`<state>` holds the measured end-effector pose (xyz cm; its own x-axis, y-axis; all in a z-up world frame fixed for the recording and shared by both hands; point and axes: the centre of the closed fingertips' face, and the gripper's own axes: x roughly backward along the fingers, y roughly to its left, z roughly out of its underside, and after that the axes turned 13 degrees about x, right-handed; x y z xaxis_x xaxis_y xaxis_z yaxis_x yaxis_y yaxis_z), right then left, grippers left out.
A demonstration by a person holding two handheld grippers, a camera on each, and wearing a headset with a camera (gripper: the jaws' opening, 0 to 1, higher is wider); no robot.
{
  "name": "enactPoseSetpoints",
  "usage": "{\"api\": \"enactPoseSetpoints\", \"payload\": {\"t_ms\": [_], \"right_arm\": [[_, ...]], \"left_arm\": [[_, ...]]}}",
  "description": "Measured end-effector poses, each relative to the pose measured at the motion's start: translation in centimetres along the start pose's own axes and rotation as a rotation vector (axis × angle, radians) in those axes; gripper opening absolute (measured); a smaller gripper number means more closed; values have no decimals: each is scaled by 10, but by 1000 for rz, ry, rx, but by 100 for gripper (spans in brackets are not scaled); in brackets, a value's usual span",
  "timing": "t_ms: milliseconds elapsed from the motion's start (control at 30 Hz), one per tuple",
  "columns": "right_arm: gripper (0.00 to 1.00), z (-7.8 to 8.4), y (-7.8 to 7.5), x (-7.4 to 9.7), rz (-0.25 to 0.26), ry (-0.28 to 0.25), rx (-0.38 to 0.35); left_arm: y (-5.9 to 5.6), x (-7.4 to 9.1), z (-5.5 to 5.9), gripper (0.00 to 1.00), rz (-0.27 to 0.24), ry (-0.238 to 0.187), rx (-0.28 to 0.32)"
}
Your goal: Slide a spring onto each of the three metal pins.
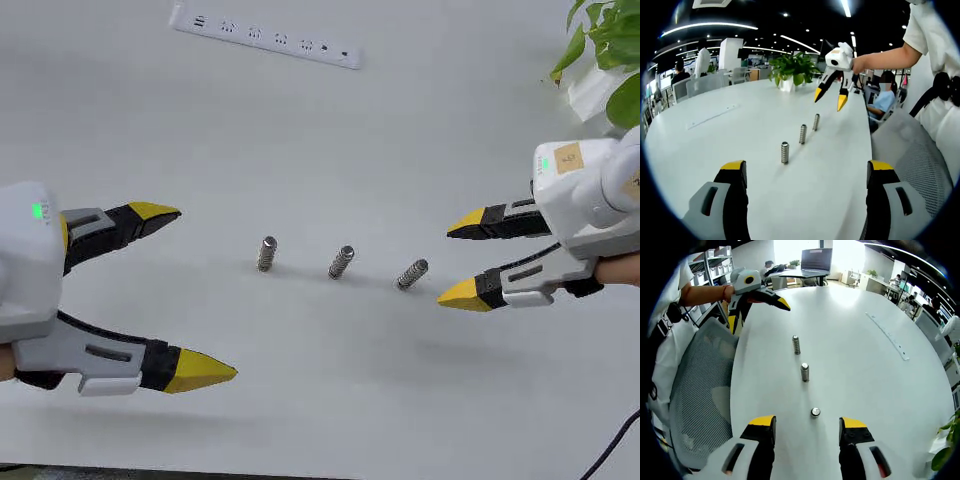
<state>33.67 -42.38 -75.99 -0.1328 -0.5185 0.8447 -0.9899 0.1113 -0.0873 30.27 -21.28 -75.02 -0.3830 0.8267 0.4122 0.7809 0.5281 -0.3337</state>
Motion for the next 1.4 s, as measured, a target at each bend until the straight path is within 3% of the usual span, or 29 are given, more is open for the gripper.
{"api": "enactPoseSetpoints", "payload": {"t_ms": [167,367,800,1400], "right_arm": [[59,5,10,13,67,-94,-86],[78,15,25,19,122,-196,-143],[98,25,37,18,200,-328,-220],[96,23,35,21,223,-345,-233]], "left_arm": [[2,2,-2,99,-10,4,-9],[3,5,0,99,-19,30,-37],[0,2,4,99,-33,62,-49],[-3,3,9,99,-29,66,-32]]}}
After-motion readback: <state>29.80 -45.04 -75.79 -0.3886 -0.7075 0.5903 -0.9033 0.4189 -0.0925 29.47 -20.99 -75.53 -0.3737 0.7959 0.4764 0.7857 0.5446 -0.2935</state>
